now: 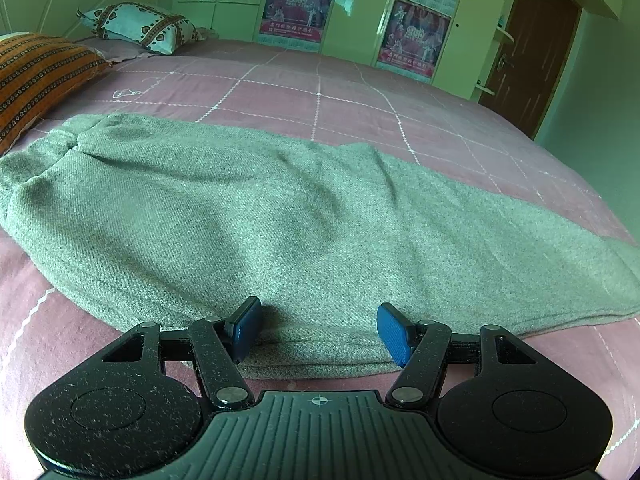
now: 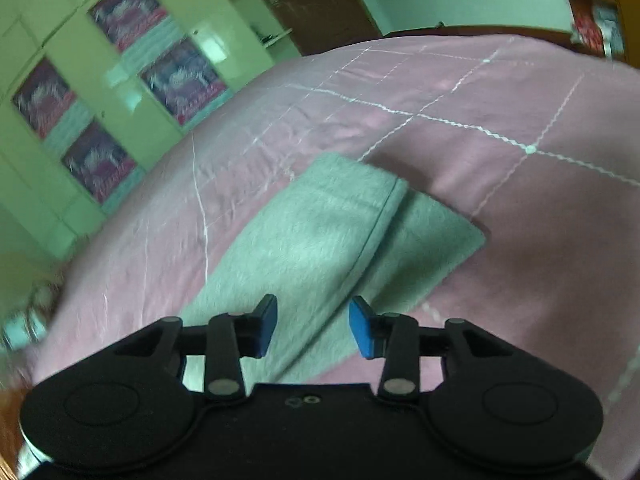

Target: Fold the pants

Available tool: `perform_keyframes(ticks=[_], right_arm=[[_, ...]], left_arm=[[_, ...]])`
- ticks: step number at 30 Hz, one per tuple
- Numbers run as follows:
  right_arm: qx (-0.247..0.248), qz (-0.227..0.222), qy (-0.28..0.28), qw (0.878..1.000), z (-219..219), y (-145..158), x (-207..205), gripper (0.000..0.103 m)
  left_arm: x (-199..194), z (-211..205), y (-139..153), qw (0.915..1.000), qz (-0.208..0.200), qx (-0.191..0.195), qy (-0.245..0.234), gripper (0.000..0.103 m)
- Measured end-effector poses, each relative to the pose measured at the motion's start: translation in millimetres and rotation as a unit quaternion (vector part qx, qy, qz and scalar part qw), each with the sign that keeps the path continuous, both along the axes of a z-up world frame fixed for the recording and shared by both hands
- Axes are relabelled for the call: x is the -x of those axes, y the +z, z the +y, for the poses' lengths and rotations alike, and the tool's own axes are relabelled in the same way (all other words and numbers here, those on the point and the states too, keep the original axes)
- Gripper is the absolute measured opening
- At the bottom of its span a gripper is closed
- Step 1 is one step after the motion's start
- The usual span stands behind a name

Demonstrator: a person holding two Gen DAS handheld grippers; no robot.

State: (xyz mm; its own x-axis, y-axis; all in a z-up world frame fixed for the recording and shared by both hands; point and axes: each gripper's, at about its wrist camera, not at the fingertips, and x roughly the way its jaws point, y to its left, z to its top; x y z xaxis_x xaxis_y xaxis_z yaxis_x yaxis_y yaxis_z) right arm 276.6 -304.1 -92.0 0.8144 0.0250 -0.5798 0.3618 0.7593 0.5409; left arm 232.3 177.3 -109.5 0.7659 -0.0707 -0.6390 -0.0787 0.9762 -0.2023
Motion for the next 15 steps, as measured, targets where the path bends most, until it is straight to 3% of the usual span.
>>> perform_keyframes(ticks=[3,5,6,9,12,15], right_arm=[[0.003,0.023,0.001,1.0,-8,-9,-29,0.033],[0.001,0.036,0.013,0.999,-11,-5,-44,0.007],[0.002,0.032,0.026,0.999,-10,2,-48,0.0],[0.038,-0.038,0.075,0.996,3,46,-50,0.0],[0.04,-0.121,0.088,0.988,7,93,-36,0.0],[0.052,-0.184,0.088,0.978,0,100,-3,0.0]], left_arm=[[0,0,0,1.0,0.0,0.0,0.0,0.064],[0,0,0,1.0,0.0,0.0,0.0,0.064],[0,0,0,1.0,0.0,0.0,0.0,0.064],[0,0,0,1.0,0.0,0.0,0.0,0.064],[-1,-1,0,1.0,0.0,-0.003,0.0,0.064],[-1,0,0,1.0,-0.002,-0.002,0.0,0.064]])
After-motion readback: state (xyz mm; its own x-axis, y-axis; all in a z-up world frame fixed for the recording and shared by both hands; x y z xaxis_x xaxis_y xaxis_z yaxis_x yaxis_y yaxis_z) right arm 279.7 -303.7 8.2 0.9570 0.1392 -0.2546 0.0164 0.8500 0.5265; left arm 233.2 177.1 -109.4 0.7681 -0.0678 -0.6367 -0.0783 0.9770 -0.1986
